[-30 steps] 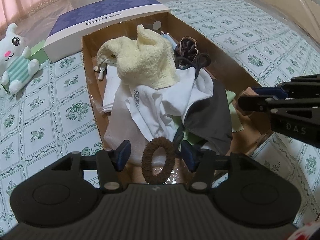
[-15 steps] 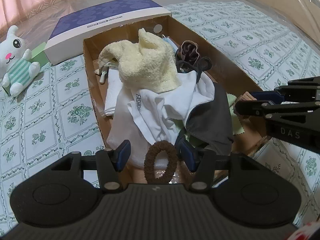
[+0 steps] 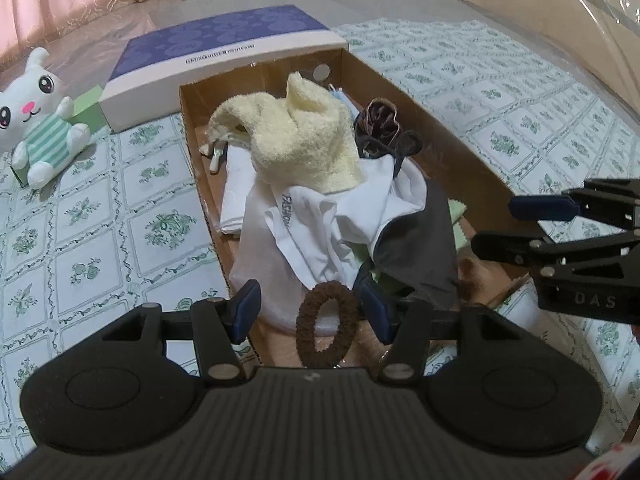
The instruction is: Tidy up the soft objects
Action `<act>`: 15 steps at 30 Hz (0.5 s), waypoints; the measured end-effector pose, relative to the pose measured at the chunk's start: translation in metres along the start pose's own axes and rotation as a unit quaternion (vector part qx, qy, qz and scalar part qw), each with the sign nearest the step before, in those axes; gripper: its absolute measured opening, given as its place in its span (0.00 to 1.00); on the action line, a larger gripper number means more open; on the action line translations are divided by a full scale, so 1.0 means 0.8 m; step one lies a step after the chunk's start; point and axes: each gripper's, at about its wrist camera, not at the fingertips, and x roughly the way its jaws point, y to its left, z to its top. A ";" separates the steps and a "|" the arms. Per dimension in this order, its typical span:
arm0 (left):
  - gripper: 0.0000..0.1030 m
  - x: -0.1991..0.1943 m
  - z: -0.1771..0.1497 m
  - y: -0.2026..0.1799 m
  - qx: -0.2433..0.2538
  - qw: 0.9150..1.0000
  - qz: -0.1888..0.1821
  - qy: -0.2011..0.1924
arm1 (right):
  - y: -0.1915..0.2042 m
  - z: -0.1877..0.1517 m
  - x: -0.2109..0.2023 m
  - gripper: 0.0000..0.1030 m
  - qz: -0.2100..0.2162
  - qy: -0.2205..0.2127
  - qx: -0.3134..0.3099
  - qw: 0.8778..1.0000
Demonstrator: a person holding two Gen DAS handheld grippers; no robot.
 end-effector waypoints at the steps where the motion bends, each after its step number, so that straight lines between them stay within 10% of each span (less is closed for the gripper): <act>1: 0.54 -0.004 0.000 0.001 -0.001 1.000 -0.001 -0.004 | 0.000 -0.001 -0.004 0.52 0.001 -0.004 0.003 1.000; 15: 0.64 -0.126 -0.028 0.026 -0.040 0.995 -0.001 -0.087 | 0.030 -0.014 -0.085 0.61 0.017 -0.074 0.067 0.995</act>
